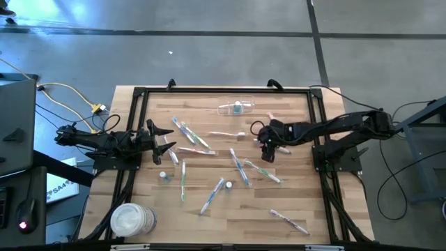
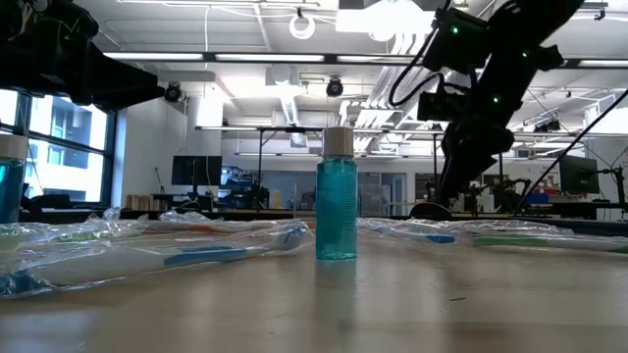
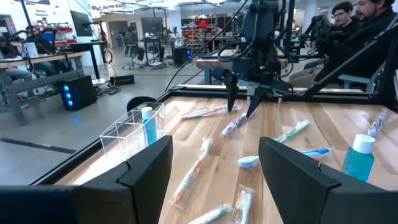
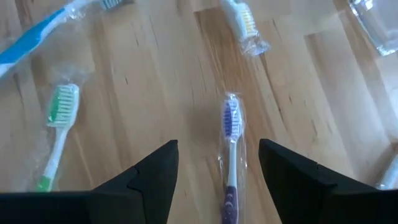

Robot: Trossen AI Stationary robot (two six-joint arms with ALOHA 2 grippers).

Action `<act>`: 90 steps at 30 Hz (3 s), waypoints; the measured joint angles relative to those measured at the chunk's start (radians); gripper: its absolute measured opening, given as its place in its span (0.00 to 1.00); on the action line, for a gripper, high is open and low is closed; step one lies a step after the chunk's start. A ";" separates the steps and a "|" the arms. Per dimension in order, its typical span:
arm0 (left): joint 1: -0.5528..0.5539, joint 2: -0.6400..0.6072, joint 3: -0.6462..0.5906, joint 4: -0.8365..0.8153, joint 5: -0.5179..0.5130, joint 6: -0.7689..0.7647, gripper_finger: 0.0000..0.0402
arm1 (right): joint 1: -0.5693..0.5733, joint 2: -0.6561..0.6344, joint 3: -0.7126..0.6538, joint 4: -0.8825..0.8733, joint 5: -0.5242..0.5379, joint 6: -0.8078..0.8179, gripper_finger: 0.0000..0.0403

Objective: Pick & Place toothbrushing station
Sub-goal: Put the top right violet toothbrush into the transparent organizer

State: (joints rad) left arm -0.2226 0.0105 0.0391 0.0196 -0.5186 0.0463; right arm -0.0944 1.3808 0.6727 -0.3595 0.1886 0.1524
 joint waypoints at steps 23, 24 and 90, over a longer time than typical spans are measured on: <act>0.000 0.000 0.000 0.000 0.002 0.000 0.60 | -0.011 0.093 -0.087 0.179 0.061 0.000 0.53; 0.000 0.000 0.000 0.000 0.005 0.000 0.60 | -0.012 0.111 -0.087 0.182 0.081 0.002 0.53; 0.000 0.000 0.000 -0.019 0.002 0.001 0.60 | 0.033 -0.158 0.335 -0.161 0.346 -0.161 0.04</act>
State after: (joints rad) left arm -0.2226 0.0109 0.0391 0.0010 -0.5171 0.0471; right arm -0.0619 1.2224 1.0081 -0.5202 0.5346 -0.0088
